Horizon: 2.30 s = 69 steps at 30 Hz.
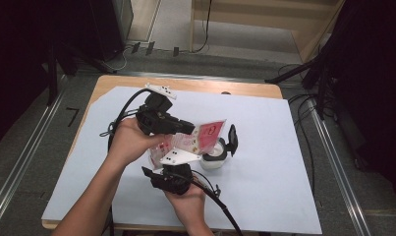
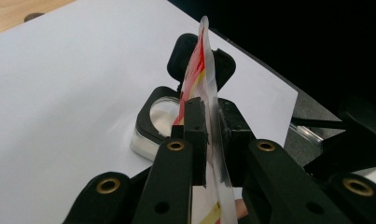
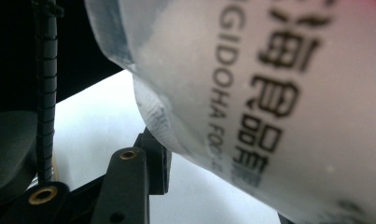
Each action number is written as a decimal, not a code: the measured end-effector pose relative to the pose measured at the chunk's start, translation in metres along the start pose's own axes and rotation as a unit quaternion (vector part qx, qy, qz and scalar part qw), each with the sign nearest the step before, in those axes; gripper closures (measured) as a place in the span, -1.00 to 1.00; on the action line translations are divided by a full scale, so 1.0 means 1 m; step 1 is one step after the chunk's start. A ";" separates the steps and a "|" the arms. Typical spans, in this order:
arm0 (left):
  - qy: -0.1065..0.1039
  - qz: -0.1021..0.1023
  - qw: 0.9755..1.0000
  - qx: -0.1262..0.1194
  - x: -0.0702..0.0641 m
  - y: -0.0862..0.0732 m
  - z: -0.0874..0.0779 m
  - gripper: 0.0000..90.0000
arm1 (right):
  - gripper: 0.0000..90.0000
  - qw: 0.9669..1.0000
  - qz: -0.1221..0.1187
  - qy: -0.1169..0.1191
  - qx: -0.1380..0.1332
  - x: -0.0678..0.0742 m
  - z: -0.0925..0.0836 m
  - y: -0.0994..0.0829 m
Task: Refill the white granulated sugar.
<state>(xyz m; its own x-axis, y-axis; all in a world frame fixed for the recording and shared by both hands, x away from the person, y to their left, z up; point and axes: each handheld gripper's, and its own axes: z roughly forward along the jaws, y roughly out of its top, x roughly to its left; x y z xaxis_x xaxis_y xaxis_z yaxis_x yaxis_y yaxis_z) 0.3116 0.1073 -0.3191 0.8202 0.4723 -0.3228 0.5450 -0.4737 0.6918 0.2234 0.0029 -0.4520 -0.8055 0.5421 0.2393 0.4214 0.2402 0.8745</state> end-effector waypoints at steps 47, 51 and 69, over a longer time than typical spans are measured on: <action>-0.003 0.006 0.997 0.075 0.014 -0.015 0.013 0.94 | 0.29 0.999 -0.010 -0.001 0.039 -0.011 0.021 -0.032; -0.013 -0.003 0.999 0.050 0.016 -0.017 0.000 0.95 | 0.28 1.000 -0.012 -0.008 0.027 -0.012 0.018 -0.030; -0.039 -0.015 0.999 0.005 0.024 -0.026 -0.034 1.00 | 0.25 0.999 0.034 -0.028 -0.012 -0.036 -0.001 -0.029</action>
<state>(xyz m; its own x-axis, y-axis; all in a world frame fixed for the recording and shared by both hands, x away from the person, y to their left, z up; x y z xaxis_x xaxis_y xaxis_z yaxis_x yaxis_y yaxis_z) 0.3114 0.1564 -0.3226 0.8139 0.4280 -0.3928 0.5713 -0.4670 0.6749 0.2394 -0.0242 -0.4856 -0.7502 0.6008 0.2761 0.4642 0.1812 0.8670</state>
